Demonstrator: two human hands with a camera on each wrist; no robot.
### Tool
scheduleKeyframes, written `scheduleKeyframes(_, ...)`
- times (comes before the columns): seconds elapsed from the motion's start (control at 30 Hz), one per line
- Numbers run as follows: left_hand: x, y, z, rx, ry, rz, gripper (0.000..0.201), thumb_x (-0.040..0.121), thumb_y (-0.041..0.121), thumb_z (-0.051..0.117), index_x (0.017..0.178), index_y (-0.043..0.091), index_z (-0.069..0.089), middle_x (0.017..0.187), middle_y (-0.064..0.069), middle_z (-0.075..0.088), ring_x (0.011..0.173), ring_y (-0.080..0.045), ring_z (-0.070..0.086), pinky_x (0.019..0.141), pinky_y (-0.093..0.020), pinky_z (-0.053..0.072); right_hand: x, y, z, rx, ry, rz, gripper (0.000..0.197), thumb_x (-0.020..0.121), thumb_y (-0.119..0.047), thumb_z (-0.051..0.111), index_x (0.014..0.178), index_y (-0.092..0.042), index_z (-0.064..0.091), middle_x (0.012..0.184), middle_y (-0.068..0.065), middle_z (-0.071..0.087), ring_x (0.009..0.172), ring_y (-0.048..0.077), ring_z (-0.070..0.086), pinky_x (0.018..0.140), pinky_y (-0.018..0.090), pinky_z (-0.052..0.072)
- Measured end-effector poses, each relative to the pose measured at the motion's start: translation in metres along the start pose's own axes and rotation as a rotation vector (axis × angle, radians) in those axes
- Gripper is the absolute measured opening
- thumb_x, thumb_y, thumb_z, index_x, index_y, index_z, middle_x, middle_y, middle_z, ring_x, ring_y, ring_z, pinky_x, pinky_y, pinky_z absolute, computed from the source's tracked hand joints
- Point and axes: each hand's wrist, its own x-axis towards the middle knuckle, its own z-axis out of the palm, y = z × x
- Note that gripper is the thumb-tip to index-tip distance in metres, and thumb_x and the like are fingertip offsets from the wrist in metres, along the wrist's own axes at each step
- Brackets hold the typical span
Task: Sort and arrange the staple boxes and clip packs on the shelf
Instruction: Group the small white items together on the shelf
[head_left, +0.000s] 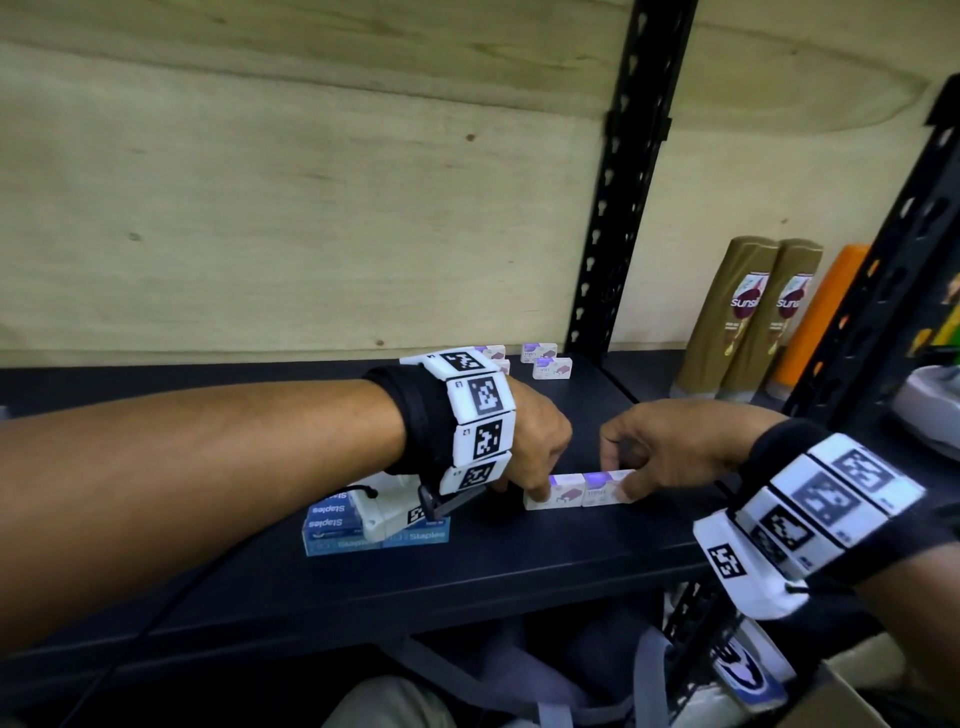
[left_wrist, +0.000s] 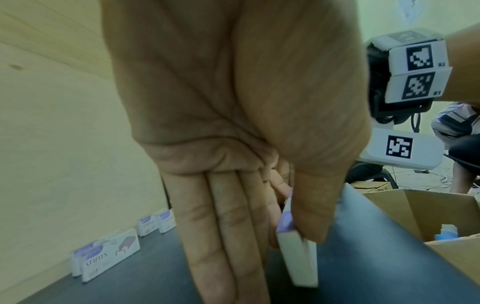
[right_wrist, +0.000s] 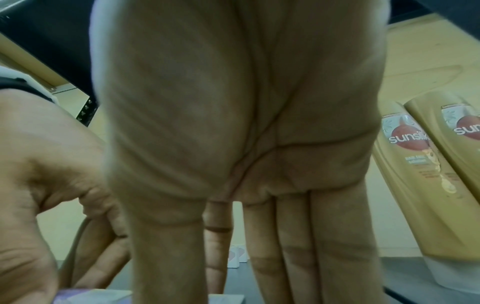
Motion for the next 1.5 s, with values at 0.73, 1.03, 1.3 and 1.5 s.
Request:
scheduleKeyframes(0.73,-0.001,-0.071,-0.031,-0.224,0.157,-0.151,0.02,0.086,0.044,0.065,0.09,0.024,0.067,0.059,0.013,0.068,0.075,-0.015,0.07,0.074,-0.03,0.056,0.059,-0.004,-0.078,-0.084,0.076,0.101,0.035,0.089,-0.036,0.071,0.121,-0.025,0.061,0.099,-0.013,0.058,0.083,0.006,0.055,0.057,0.016,0.044)
scheduleKeyframes(1.03,0.044,-0.124,-0.052,0.002,0.312,-0.245,0.033,0.091,0.04,0.064,0.117,0.019,0.062,0.109,0.001,0.063,0.09,-0.02,0.057,0.055,-0.023,0.033,0.145,0.013,-0.106,-0.191,0.102,0.136,0.029,0.086,-0.026,0.075,0.114,-0.023,0.068,0.101,-0.008,0.062,0.089,0.011,0.056,0.069,0.021,0.044)
scheduleKeyframes(1.3,0.086,-0.151,-0.047,0.045,0.205,-0.276,0.033,0.088,0.04,0.067,0.109,0.014,0.068,0.108,-0.003,0.067,0.082,-0.019,0.054,0.048,-0.021,0.029,0.197,0.018,-0.111,-0.194,-0.049,0.177,0.04,0.085,-0.021,0.077,0.122,-0.013,0.066,0.071,-0.01,0.057,0.073,0.01,0.057,0.073,0.025,0.049)
scheduleKeyframes(1.5,0.093,-0.149,-0.046,0.056,0.168,-0.268,0.023,0.091,0.032,0.065,0.105,0.014,0.068,0.096,0.002,0.061,0.08,-0.016,0.053,0.046,-0.021,0.028,0.211,0.021,-0.107,-0.224,-0.132,0.162,0.025,0.085,-0.017,0.077,0.107,-0.011,0.067,0.055,-0.011,0.06,0.061,0.005,0.056,0.055,0.015,0.046)
